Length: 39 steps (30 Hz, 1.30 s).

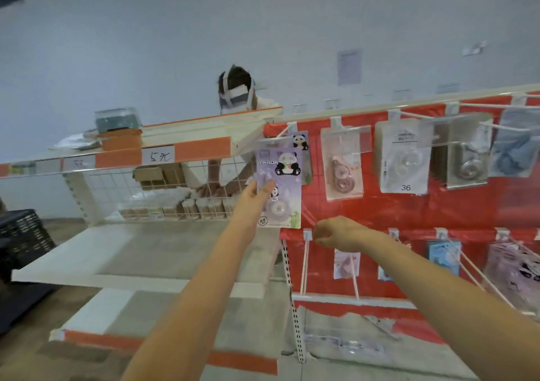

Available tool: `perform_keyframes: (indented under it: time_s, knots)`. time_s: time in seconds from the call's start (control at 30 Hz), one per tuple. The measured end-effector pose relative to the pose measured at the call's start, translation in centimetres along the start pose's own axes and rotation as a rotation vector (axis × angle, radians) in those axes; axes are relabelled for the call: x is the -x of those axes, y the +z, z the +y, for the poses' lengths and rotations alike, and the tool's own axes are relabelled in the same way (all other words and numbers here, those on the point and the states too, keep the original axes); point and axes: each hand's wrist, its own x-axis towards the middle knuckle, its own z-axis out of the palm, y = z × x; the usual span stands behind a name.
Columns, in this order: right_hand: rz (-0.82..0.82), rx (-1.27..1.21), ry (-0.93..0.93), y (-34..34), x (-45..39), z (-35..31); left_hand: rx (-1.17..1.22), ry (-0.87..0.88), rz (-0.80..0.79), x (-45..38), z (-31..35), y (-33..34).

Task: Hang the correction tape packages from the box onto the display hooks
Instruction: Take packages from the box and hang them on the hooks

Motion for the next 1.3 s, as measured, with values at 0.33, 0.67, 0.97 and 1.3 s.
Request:
perform_keyframes:
  time_s: [0.33,0.67,0.97,1.3]
  knots:
    - [-0.026,0.031,0.098,1.1,-0.4,0.5,-0.016,-0.1,-0.028,-3.2,-1.6,0.4]
    - [-0.019,-0.031,0.188,2.4,-2.2,4.3,-0.169,-0.298,0.021,-13.7,-2.8,3.3]
    - [-0.022,-0.112,0.335,3.6,-4.0,7.5,-0.176,-0.374,0.089,-19.4,-5.9,5.2]
    - [-0.064,0.007,0.487,2.1,-0.6,7.2,-0.644,-0.295,-0.117,-13.0,-9.6,4.9]
